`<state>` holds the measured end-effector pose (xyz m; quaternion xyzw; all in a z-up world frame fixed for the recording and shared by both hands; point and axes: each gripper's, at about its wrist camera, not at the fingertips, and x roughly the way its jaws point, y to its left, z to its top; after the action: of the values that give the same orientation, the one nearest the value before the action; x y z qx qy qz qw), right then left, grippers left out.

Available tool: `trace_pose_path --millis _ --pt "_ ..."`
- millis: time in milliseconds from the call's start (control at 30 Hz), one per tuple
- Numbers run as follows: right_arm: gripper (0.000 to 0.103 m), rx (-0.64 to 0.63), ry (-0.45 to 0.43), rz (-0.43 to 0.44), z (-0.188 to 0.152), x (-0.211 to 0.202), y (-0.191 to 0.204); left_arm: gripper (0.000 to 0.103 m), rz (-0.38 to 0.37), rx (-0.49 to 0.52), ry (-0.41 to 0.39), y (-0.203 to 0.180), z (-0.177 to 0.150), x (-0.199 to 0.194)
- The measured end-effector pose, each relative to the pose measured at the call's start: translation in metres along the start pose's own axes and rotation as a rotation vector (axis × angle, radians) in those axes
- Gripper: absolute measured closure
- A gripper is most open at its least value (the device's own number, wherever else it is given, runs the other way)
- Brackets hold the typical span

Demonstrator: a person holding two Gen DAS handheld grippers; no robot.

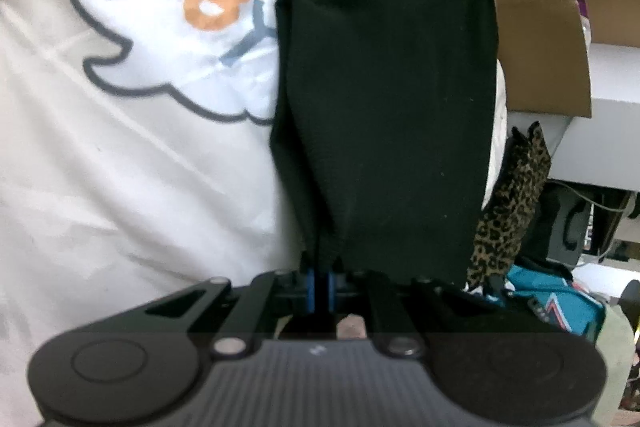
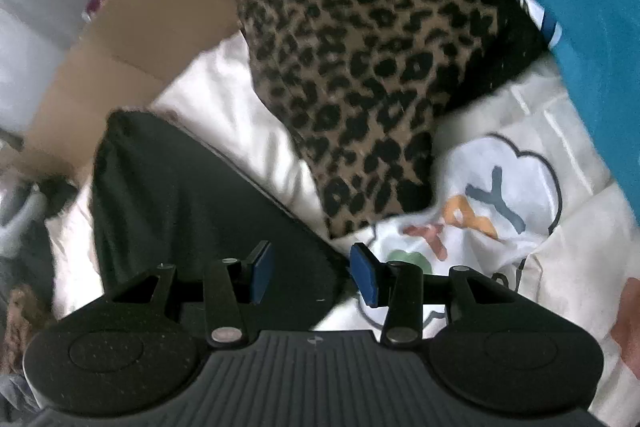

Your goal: Fold clothes

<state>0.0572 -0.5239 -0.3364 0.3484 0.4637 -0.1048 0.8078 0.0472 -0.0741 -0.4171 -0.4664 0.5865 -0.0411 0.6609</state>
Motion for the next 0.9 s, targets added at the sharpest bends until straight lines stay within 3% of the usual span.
trace_pose_path --millis 333,633,767,900 --pt "0.055 -0.237 0.054 0.02 -0.017 0.047 0.007 0.097 0.062 0.047 -0.008 0.001 0.002 -0.005" --pt "0.059 -0.389 0.085 0.056 -0.001 0.069 0.021 0.097 0.072 0.054 -0.013 0.003 -0.002 -0.006" --pt "0.073 -0.464 0.095 0.075 0.005 0.067 0.03 0.097 0.081 0.078 -0.017 0.002 -0.004 -0.01" --pt "0.075 -0.488 0.1 0.102 0.011 0.069 0.036 0.098 0.104 0.1 -0.023 0.0 -0.007 -0.013"
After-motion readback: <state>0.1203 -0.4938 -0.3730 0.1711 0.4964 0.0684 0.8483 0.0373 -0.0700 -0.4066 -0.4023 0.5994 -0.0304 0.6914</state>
